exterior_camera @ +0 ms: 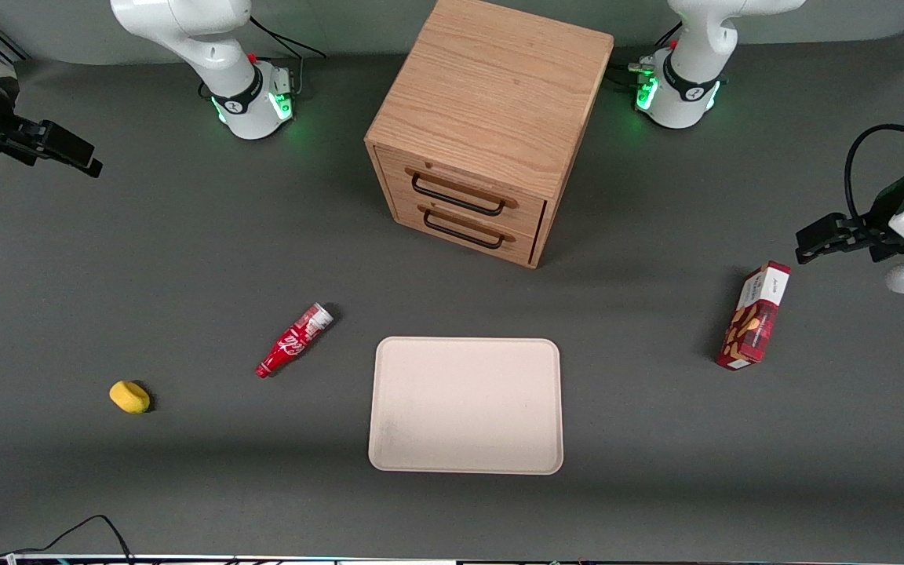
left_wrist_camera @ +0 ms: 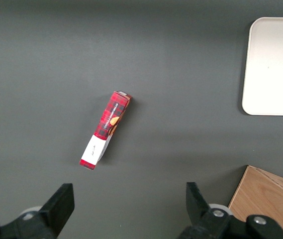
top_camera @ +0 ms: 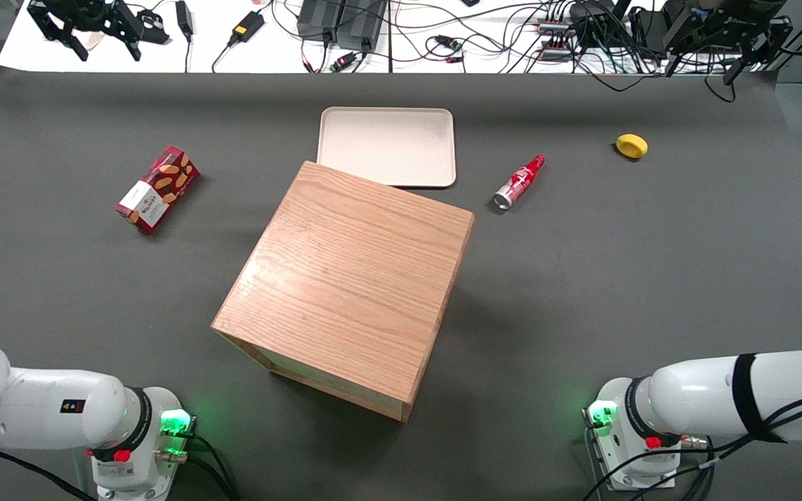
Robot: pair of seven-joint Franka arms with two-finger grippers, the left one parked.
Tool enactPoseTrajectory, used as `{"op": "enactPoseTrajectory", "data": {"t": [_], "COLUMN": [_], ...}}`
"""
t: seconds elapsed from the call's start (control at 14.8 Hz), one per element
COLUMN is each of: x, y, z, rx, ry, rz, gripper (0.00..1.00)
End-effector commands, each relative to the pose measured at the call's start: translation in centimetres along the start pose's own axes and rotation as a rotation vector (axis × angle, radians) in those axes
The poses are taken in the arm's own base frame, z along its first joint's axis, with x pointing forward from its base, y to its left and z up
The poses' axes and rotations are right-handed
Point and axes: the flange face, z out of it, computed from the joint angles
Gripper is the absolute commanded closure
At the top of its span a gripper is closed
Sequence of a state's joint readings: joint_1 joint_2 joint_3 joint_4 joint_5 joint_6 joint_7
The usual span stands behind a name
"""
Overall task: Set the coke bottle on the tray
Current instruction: 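Move the right gripper down toward the red Coca-Cola bottle lying on the table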
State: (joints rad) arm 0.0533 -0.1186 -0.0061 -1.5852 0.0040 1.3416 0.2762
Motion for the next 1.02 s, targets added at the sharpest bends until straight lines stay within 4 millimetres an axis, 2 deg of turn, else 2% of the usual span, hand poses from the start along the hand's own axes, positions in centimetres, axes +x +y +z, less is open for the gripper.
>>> {"op": "enactPoseTrajectory", "data": {"t": [0.0, 0.27, 0.61, 0.74, 0.88, 0.95], "x": [-0.2, -0.3, 2.9, 4.4, 6.5, 8.0], "y": [-0.1, -0.7, -3.4, -6.7, -12.0, -13.7], "z": [0.9, 0.4, -2.4, -1.4, 2.2, 4.0], "rx": [0.003, 0.005, 0.092, 0.104, 0.093, 0.106], "ry": [-0.054, -0.044, -0.005, -0.03, -0.075, -0.074], "rz": [-0.035, -0.028, 0.062, 0.123, 0.196, 0.257], "gripper": [0.0, 0.0, 0.0, 0.0, 0.0, 0.0]}}
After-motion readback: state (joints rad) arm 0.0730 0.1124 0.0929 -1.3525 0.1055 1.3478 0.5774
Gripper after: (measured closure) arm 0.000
